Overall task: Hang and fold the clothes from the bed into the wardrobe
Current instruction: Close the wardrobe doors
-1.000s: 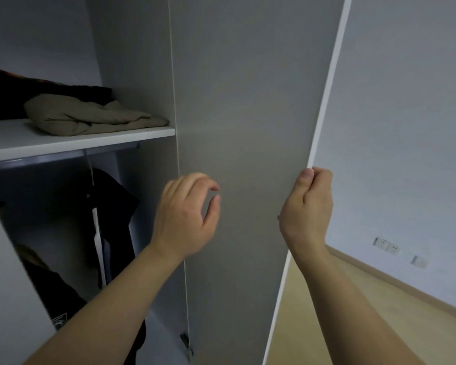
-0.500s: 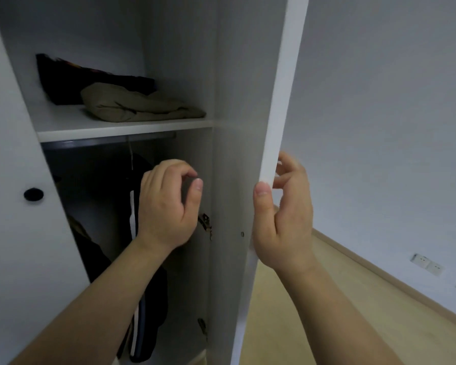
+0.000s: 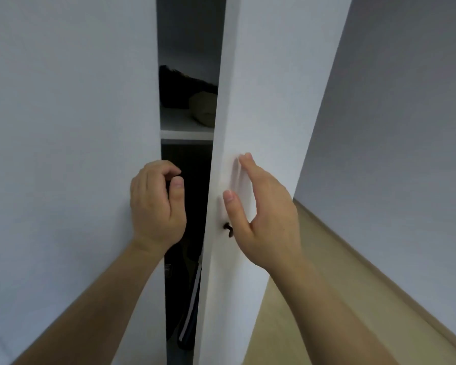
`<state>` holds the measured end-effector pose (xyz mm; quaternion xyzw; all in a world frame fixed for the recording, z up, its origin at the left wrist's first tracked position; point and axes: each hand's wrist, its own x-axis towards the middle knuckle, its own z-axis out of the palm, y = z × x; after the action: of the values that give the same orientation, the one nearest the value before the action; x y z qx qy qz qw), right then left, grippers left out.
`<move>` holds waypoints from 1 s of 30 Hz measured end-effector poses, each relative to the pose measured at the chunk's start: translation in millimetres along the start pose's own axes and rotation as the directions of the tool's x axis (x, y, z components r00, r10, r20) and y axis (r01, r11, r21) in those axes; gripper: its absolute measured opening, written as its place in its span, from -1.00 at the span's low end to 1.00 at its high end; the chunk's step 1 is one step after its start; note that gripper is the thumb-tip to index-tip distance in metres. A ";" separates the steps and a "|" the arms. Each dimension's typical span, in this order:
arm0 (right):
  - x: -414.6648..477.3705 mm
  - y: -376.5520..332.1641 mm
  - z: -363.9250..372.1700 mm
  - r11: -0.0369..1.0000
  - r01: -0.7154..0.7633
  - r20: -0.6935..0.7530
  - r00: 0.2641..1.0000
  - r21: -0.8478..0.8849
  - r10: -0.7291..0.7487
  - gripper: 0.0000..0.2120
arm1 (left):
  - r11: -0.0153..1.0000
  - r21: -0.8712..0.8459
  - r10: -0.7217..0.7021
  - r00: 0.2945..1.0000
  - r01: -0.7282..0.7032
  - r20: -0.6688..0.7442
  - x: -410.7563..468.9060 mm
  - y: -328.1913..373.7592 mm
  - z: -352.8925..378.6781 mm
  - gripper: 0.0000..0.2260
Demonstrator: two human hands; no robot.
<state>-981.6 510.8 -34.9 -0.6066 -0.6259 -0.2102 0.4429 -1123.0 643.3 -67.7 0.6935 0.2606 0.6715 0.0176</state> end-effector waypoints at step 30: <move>77.3 32.4 127.4 0.831 0.373 0.566 0.820 -0.412 -0.087 -0.06 | 0.671 0.665 -0.062 0.869 -0.327 0.490 25.4 -89.7 -23.7 -0.11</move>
<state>-979.2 662.8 -47.4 -0.6513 -0.7159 -0.2465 0.0501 -1176.5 722.8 -75.5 0.8014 0.4407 0.3196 -0.2477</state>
